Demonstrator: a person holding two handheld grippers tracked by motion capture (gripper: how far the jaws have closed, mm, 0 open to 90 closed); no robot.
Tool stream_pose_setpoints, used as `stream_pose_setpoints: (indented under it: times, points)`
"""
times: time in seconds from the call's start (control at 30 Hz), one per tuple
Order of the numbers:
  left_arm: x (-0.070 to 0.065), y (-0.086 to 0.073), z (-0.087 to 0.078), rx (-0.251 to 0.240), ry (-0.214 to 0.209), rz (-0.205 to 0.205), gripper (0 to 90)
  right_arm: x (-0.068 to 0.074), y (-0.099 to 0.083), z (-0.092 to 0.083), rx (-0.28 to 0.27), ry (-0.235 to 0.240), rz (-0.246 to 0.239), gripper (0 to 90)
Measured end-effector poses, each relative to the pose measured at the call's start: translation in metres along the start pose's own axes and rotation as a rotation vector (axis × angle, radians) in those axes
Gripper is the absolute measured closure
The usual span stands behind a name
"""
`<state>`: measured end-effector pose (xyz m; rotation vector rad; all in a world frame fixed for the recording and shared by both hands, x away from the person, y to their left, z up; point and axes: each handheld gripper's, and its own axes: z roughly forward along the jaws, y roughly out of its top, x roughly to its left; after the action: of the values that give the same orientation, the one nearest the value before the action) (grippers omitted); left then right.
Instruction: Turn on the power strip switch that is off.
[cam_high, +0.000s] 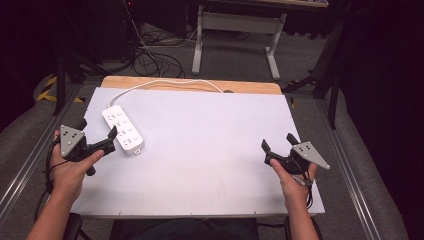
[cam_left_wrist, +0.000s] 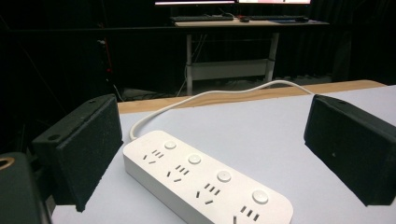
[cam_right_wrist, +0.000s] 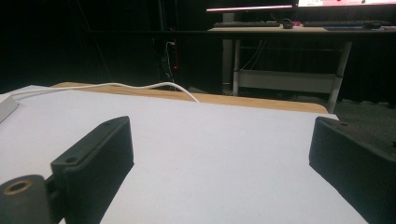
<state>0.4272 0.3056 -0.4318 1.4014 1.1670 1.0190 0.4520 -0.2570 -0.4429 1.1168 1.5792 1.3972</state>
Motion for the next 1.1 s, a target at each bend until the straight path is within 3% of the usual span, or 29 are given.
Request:
stream_pose_setpoints:
  times: [0.3,0.53,0.7,0.9,0.93,0.97,1.0,1.1]
  points:
    - [0.001,0.0,0.001,0.005,0.005,-0.002,6.3,0.0,0.0,0.0,0.003,-0.001,-0.002,6.9]
    - [0.001,0.001,0.0,0.019,0.003,-0.017,12.6,0.0,0.0,0.0,0.004,0.0,-0.001,6.9]
    - [0.003,0.001,0.0,0.041,-0.006,-0.015,28.7,0.0,0.0,0.0,0.004,0.0,-0.002,7.1]
    - [0.005,0.002,-0.001,0.031,-0.014,-0.016,52.9,0.0,0.0,0.0,0.003,0.001,0.001,7.1]
    - [0.006,0.002,-0.001,0.034,-0.013,-0.015,52.9,0.0,0.0,0.0,0.003,0.001,0.001,7.1]
    - [0.008,0.002,-0.002,0.04,-0.007,-0.019,60.1,0.0,0.0,0.0,0.004,0.001,0.0,7.1]
    - [0.009,0.002,-0.002,0.042,-0.004,-0.03,60.1,0.0,0.0,0.0,0.004,0.001,0.0,7.1]
    - [0.014,0.003,-0.003,0.044,-0.001,-0.055,72.7,0.0,0.0,0.0,0.003,0.0,-0.001,7.2]
